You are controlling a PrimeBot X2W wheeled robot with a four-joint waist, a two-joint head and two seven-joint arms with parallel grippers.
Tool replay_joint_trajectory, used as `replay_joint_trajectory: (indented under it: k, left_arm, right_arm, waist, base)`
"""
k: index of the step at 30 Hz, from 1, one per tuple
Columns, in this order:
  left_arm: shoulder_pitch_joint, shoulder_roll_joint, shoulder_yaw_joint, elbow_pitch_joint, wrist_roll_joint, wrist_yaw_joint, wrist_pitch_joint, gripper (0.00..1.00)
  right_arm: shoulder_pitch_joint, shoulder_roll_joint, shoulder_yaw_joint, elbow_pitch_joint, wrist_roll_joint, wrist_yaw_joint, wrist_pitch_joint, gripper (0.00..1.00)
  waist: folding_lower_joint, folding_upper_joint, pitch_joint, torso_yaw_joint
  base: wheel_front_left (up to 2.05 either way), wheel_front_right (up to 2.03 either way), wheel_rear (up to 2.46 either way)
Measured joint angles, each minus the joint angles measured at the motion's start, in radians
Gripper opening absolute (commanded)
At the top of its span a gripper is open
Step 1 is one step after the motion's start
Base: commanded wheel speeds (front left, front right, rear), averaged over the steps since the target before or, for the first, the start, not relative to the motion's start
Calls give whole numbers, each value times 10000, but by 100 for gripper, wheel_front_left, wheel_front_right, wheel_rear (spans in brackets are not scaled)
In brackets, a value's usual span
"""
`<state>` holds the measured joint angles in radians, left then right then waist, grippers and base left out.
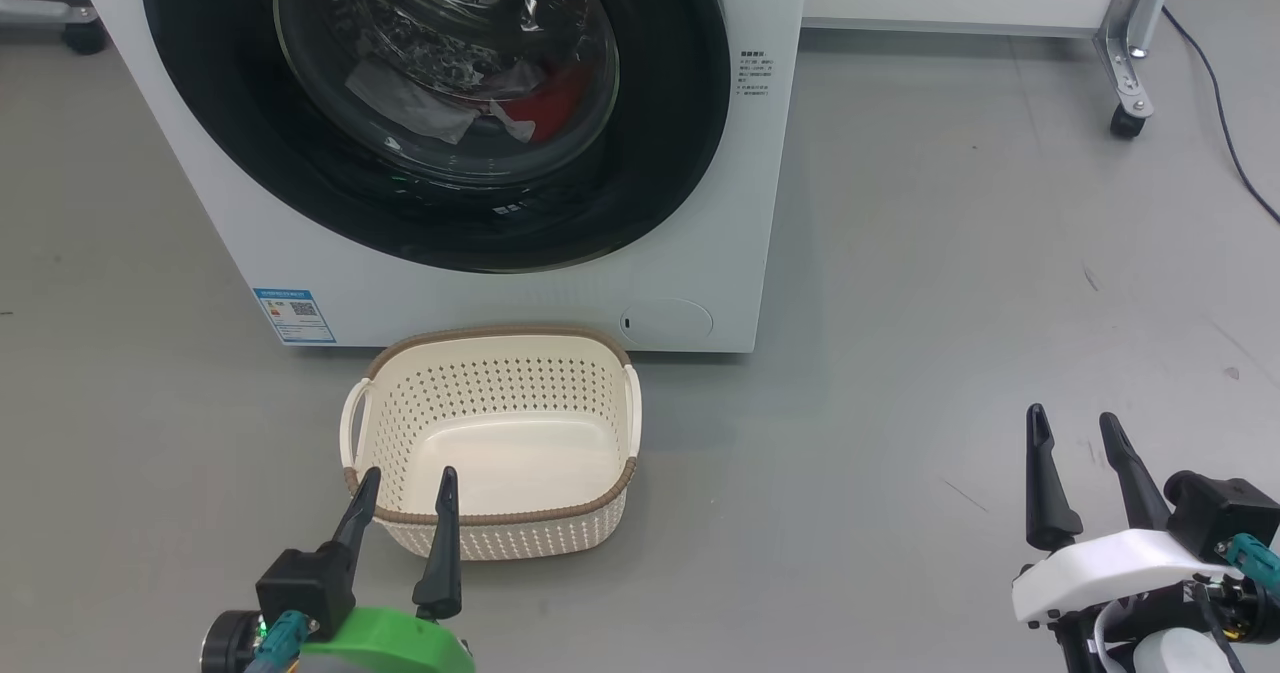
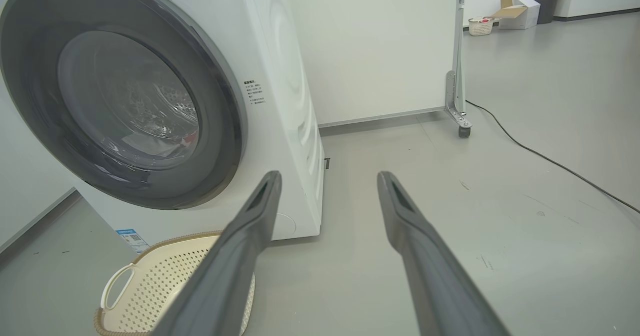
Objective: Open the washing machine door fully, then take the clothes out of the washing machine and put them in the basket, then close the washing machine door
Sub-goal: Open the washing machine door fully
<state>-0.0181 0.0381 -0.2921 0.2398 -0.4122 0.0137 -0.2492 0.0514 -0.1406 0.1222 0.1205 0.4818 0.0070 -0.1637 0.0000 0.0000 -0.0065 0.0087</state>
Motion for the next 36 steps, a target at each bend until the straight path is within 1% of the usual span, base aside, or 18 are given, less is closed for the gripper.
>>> replay_joint_trajectory:
  k: [19,20,21,22,23,27,30,36]
  left_arm:
    - [-11,0,-12,52,0,33,0,100]
    - [-12,0,-13,50,0,33,0,100]
    - [-13,0,-27,40,0,35,0,100]
    - [-16,2,-48,35,0,35,0,100]
    - [-17,2,-54,23,0,38,0,100]
    - [-30,4,-127,-56,0,46,0,100]
    - [-63,4,-176,-119,0,46,0,100]
    - [-385,12,-407,-230,17,75,0,100]
  right_arm:
    - [-6,0,31,31,0,0,-4,100]
    - [-6,2,29,29,2,0,-6,99]
    - [-6,10,17,15,17,0,-6,46]
    - [-6,29,-15,-6,52,0,-25,19]
    - [-7,63,-50,-29,123,0,-98,0]
    - [-23,90,-144,-107,209,4,-105,0]
    - [-85,174,-343,-226,554,27,-186,0]
    - [-567,616,-911,-483,2042,318,-176,0]
  waist:
    - [0,0,75,17]
    - [0,0,87,20]
    - [0,0,106,22]
    - [0,0,133,28]
    - [0,0,168,34]
    - [0,0,341,69]
    - [0,0,508,104]
    - [0,0,989,190]
  base:
    - [0,0,0]
    - [0,0,0]
    - [0,0,0]
    - [0,0,0]
    - [0,0,0]
    - [0,0,0]
    - [0,0,0]
    - [0,0,0]
